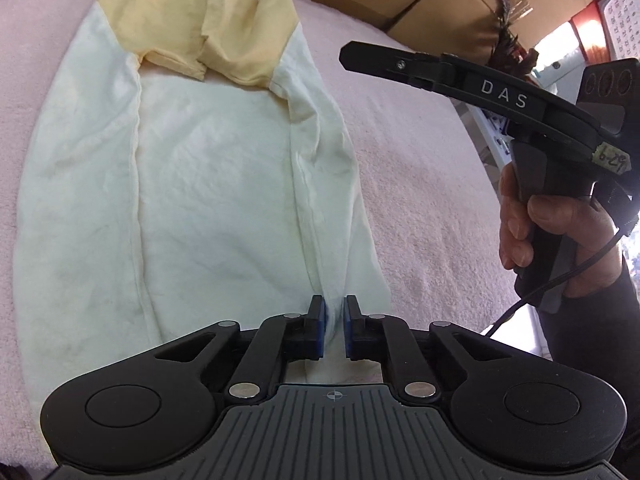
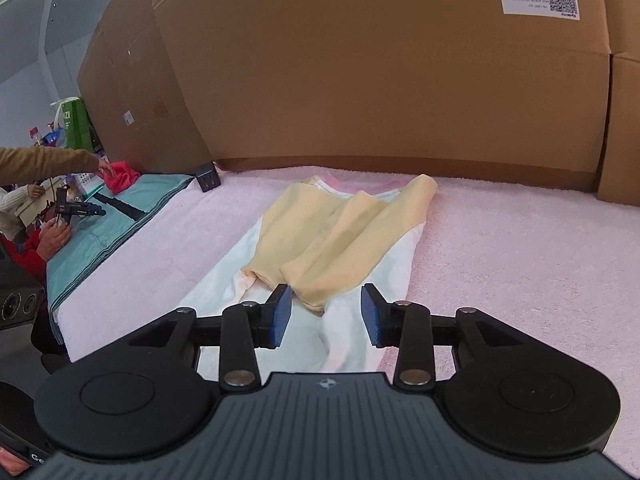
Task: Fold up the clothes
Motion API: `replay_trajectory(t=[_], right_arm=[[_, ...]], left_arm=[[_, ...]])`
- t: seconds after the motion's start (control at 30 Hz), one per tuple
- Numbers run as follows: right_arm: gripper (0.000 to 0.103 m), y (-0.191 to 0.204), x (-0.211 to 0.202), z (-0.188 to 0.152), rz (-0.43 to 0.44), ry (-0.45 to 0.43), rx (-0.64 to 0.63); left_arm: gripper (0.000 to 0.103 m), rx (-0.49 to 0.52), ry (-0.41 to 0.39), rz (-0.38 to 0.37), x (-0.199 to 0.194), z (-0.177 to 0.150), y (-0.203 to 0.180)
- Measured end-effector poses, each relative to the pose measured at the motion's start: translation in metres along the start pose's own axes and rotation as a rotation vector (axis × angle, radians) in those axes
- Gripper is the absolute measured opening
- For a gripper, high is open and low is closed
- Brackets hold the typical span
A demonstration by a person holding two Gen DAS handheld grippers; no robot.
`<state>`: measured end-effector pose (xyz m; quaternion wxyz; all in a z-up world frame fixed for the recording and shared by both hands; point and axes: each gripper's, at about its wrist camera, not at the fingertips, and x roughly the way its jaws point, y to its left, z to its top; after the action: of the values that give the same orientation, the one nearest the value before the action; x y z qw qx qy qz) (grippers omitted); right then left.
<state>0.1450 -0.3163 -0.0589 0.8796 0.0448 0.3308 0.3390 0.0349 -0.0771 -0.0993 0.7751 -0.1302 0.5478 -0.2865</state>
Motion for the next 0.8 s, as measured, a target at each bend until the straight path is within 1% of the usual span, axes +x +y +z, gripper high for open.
replay_trajectory(t=[0.07,0.23,0.3,0.37,0.47,0.5,0.6,0.67,0.7,0.8], right_arm=[[0.043,0.002,0.001,-0.001,0.003,0.002,-0.001],[0.043,0.005,-0.001,0.002,0.019,-0.006,0.004],[0.043,0.008,0.002,0.007,0.005,-0.01,-0.02],[0.043,0.013,0.007,0.014,-0.018,-0.012,-0.061],[0.043,0.031,0.026,0.023,-0.108,0.019,-0.247],[0.043,0.037,0.033,0.026,-0.118,0.032,-0.303],[0.043,0.055,0.052,0.03,-0.051,0.091,-0.423],[0.043,0.069,0.068,0.026,-0.039,0.151,-0.501],[0.043,0.075,0.076,0.023,-0.041,0.181,-0.532],[0.043,0.084,0.096,0.015,-0.116,0.226,-0.581]], left_arm=[[0.001,-0.01,-0.006,-0.009,-0.002,-0.004,0.0],[0.0,-0.034,-0.022,-0.032,-0.008,-0.012,0.0],[0.0,-0.034,-0.037,-0.035,-0.014,-0.015,-0.003],[0.0,-0.028,-0.035,-0.021,-0.011,-0.015,-0.003],[0.0,-0.047,-0.009,-0.01,0.0,-0.018,0.002],[0.0,-0.05,-0.005,-0.011,0.001,-0.019,0.003],[0.0,-0.052,-0.012,-0.021,0.001,-0.02,0.005],[0.0,-0.05,-0.014,-0.023,-0.001,-0.02,0.006],[0.0,-0.049,-0.014,-0.024,-0.001,-0.02,0.007],[0.0,-0.049,-0.013,-0.03,0.0,-0.021,0.008]])
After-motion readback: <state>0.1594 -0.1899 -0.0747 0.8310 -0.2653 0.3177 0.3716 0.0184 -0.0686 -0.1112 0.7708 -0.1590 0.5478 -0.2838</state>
